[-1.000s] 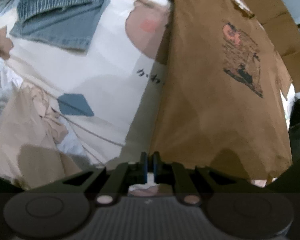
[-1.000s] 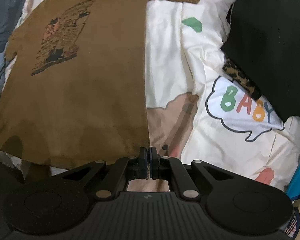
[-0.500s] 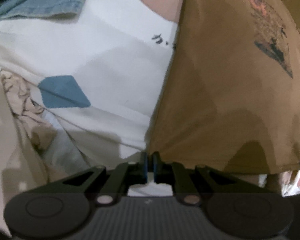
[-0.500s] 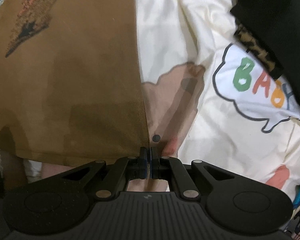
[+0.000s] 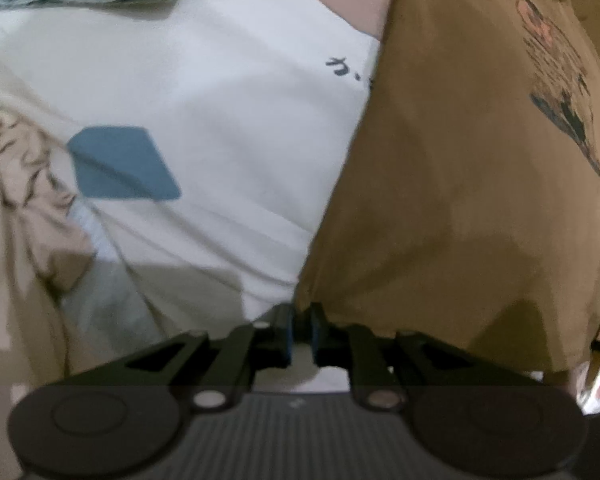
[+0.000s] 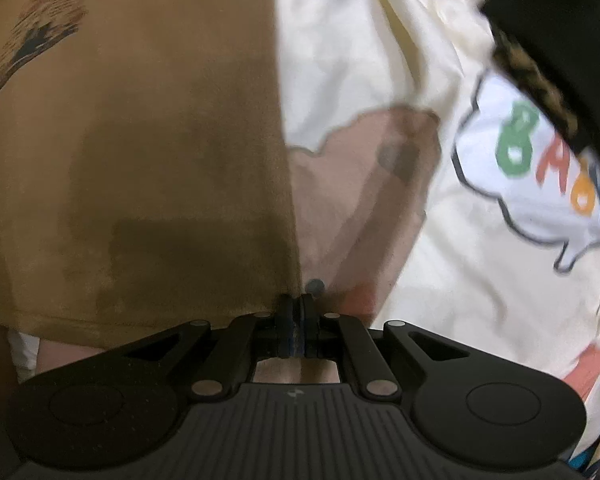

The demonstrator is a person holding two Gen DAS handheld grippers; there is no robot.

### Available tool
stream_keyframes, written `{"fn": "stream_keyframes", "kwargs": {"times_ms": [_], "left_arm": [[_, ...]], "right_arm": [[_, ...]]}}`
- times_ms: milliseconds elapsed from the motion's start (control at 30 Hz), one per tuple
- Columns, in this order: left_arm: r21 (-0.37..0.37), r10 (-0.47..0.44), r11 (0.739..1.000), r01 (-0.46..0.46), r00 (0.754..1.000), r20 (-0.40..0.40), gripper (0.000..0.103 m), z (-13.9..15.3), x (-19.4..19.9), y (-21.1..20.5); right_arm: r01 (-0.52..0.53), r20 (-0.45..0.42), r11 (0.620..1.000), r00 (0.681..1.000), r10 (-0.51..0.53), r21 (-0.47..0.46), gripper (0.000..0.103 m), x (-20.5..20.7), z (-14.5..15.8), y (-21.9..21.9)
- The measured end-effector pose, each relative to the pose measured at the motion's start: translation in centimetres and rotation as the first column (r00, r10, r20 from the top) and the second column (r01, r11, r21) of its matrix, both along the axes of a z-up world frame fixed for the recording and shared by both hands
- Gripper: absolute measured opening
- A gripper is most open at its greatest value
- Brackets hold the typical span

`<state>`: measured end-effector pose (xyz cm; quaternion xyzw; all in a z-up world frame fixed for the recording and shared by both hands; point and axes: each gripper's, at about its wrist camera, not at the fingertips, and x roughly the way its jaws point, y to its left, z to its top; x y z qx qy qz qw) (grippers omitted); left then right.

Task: Fold clothes

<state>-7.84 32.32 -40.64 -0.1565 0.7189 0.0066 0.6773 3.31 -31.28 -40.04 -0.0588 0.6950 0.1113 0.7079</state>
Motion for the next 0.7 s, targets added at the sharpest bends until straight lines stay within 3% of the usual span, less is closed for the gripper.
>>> {"fn": "stream_keyframes", "kwargs": {"times_ms": [33, 67, 100, 133, 200, 300, 400, 500, 700], "left_arm": [[0.004, -0.009, 1.000, 0.009, 1.000, -0.006, 0.027, 0.5, 0.0, -0.1], [0.013, -0.025, 1.000, 0.025, 1.000, -0.001, 0.047, 1.3, -0.1, -0.3], [0.022, -0.041, 0.999, 0.041, 0.999, 0.003, 0.057, 2.0, -0.2, -0.5], [0.031, -0.057, 0.998, 0.056, 0.998, 0.008, 0.066, 2.8, -0.2, -0.7], [0.028, -0.062, 0.998, 0.061, 0.998, 0.031, 0.066, 4.5, -0.4, -0.7], [0.015, -0.042, 0.999, 0.041, 0.996, 0.073, 0.066, 6.9, -0.4, -0.3], [0.015, -0.020, 1.000, 0.019, 0.993, 0.118, 0.070, 9.2, 0.1, -0.7], [0.005, 0.000, 1.000, -0.001, 0.985, 0.171, 0.072, 11.6, 1.1, -0.9], [0.000, -0.015, 1.000, 0.015, 0.972, 0.235, 0.079, 14.8, 3.9, -1.5]], "right_arm": [[-0.021, 0.018, 1.000, 1.000, 0.021, -0.014, 0.004, -0.1, 0.5, 0.2], [-0.031, 0.039, 0.999, 0.999, 0.032, -0.022, 0.007, -0.3, 1.2, 0.3], [-0.035, 0.062, 0.999, 0.997, 0.036, -0.020, 0.011, -0.4, 2.1, 0.2], [-0.035, 0.081, 0.999, 0.996, 0.036, -0.014, 0.022, -0.5, 2.9, 0.0], [-0.029, 0.113, 1.000, 0.993, 0.028, 0.007, 0.028, -0.7, 4.6, -0.5], [-0.027, 0.159, 0.999, 0.987, 0.024, 0.017, 0.029, -0.8, 7.0, -1.6], [-0.010, 0.210, 0.999, 0.978, 0.003, 0.033, 0.040, -0.4, 9.6, -2.5], [0.004, 0.244, 0.998, 0.970, -0.018, 0.058, 0.041, 0.5, 11.7, -2.7], [0.016, 0.302, 0.994, 0.952, -0.048, 0.107, 0.052, 1.4, 15.7, -3.3]]}}
